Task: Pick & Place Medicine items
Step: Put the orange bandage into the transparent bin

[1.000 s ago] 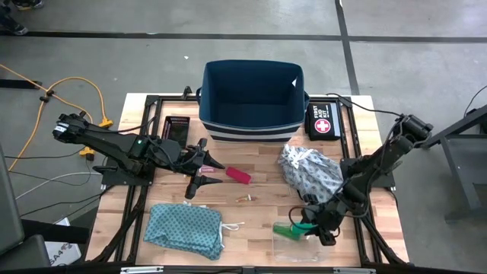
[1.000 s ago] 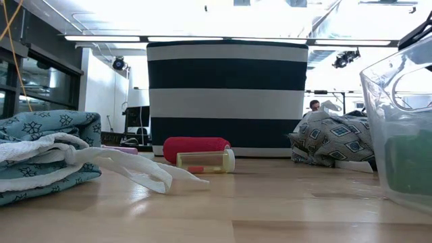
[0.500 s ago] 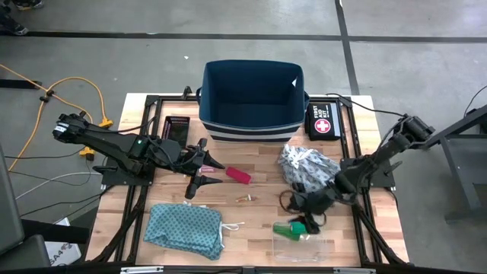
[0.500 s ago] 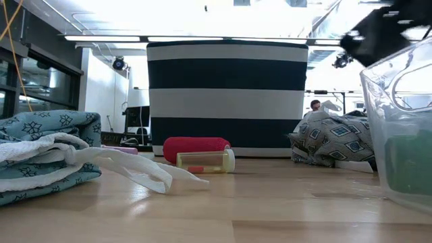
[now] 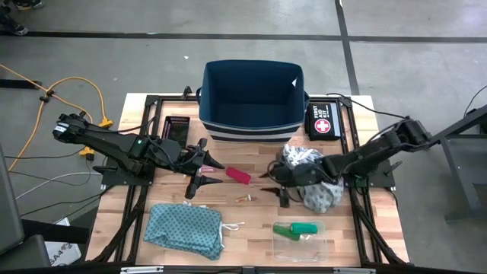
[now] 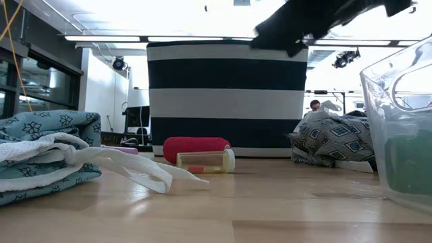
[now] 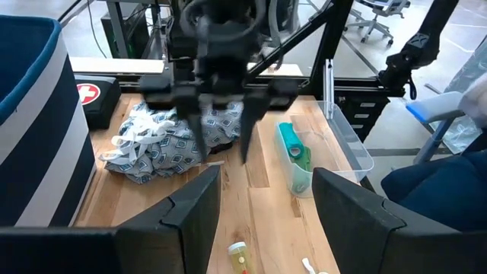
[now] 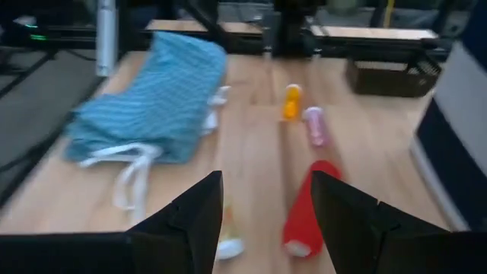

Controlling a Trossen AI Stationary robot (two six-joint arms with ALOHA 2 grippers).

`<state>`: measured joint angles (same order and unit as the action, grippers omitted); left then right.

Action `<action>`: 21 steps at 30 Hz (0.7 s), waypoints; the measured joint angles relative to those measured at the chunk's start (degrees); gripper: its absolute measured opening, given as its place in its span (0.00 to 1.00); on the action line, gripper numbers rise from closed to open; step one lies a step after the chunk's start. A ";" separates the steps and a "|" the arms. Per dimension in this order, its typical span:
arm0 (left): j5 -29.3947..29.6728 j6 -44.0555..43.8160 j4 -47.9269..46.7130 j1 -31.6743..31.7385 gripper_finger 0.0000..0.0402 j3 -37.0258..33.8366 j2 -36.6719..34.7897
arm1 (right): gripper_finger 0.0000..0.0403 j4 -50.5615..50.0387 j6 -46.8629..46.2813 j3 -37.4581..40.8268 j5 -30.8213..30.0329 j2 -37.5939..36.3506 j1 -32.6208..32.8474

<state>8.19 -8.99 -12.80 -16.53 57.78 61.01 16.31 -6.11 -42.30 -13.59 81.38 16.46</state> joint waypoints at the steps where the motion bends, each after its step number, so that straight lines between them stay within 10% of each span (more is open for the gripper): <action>1: 0.00 0.00 -0.02 0.02 0.50 0.00 0.00 | 0.47 1.28 0.45 0.00 0.00 1.23 -0.95; 13: 0.00 0.00 0.00 0.00 0.50 0.00 0.00 | 0.47 19.87 6.48 -0.19 0.01 15.84 -5.25; 21: -0.02 0.02 0.02 0.00 0.50 0.00 0.00 | 0.47 13.51 9.41 -9.72 0.43 22.03 -5.26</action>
<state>8.17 -8.97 -12.78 -16.53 57.78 61.01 29.82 3.30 -52.02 -13.16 103.41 11.20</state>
